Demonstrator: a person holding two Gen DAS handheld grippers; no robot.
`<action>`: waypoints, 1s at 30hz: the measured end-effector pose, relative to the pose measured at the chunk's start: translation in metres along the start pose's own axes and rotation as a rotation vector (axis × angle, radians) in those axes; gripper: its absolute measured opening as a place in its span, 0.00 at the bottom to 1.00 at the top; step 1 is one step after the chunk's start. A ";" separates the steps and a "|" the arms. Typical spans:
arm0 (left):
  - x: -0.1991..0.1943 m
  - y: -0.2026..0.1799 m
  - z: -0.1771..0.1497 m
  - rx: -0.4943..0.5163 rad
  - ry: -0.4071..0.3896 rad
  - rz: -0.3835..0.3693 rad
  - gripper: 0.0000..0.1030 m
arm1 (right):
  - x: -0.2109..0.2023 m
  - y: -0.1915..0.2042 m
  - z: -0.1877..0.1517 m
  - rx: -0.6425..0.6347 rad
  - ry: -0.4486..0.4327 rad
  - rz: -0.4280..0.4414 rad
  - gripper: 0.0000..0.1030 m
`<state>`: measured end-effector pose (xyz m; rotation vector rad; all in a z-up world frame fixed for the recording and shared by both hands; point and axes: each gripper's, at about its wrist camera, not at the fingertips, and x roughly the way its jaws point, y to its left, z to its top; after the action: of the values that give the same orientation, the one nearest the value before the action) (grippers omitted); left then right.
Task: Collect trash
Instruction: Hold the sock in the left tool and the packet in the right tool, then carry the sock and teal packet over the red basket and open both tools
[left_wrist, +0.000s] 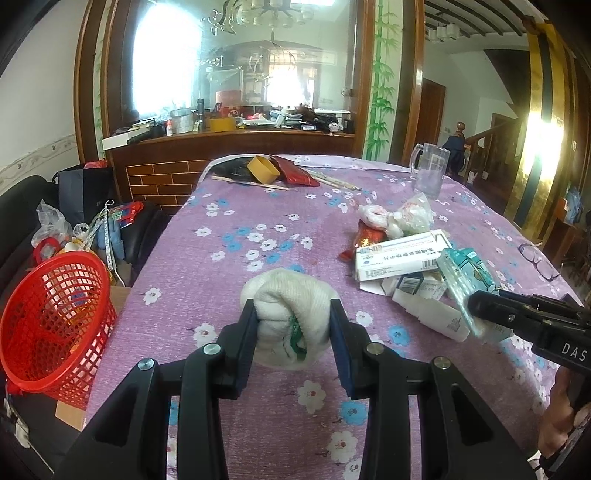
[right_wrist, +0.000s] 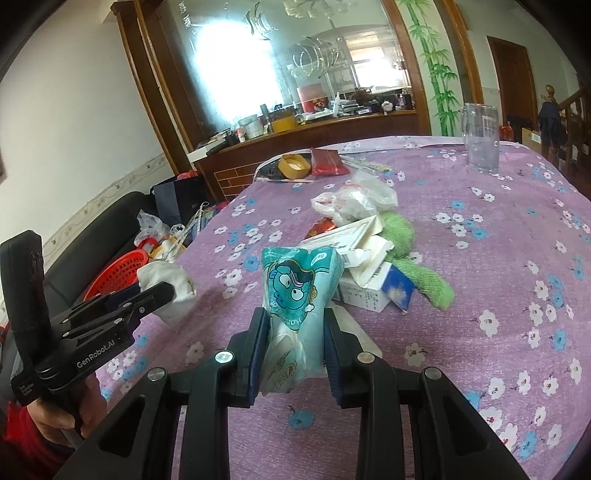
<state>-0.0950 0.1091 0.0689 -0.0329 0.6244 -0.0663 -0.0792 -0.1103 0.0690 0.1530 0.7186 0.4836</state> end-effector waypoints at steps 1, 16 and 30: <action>-0.001 0.002 0.001 -0.005 -0.002 0.001 0.35 | 0.001 0.002 0.001 -0.004 0.002 0.002 0.30; -0.049 0.100 0.013 -0.158 -0.079 0.144 0.35 | 0.055 0.087 0.041 -0.078 0.141 0.184 0.32; -0.064 0.232 -0.008 -0.348 -0.040 0.319 0.36 | 0.140 0.246 0.077 -0.220 0.253 0.366 0.35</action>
<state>-0.1395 0.3448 0.0883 -0.2693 0.5889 0.3514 -0.0290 0.1751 0.1168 0.0152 0.8834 0.9392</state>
